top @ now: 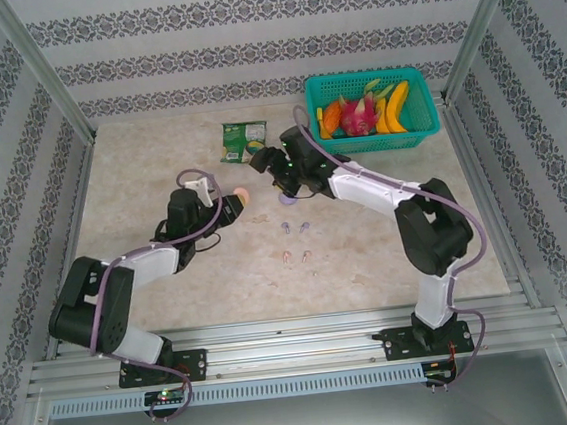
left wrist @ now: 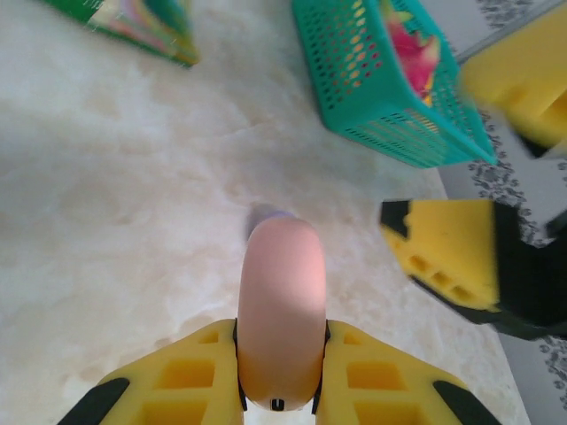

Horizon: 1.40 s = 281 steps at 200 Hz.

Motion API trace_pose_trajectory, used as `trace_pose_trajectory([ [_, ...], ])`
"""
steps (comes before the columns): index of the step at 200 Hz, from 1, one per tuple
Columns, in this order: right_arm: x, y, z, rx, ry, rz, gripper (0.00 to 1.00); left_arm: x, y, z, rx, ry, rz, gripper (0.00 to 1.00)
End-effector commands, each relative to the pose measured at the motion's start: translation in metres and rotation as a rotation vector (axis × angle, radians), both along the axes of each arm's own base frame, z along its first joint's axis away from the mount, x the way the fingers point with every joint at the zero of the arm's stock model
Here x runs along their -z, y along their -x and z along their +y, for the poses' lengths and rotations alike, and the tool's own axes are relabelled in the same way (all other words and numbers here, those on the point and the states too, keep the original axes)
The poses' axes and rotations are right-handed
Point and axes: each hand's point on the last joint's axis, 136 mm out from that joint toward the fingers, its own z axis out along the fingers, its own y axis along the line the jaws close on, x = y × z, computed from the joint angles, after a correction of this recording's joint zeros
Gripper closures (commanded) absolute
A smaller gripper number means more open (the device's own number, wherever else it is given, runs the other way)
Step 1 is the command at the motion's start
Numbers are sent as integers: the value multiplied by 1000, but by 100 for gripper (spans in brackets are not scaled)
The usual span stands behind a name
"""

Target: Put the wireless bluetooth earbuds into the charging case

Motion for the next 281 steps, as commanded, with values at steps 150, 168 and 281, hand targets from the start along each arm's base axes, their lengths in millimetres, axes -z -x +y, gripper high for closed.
trace_pose_trajectory([
  [150,-23,58,12,-453,-85,-458,26,-46,20,-31,342,49,19,99],
  [168,-21,58,16,-460,-93,-458,27,-46,19,-31,342,50,20,99],
  [281,-2,34,6,-384,-81,-409,33,-51,24,-33,359,68,6,100],
])
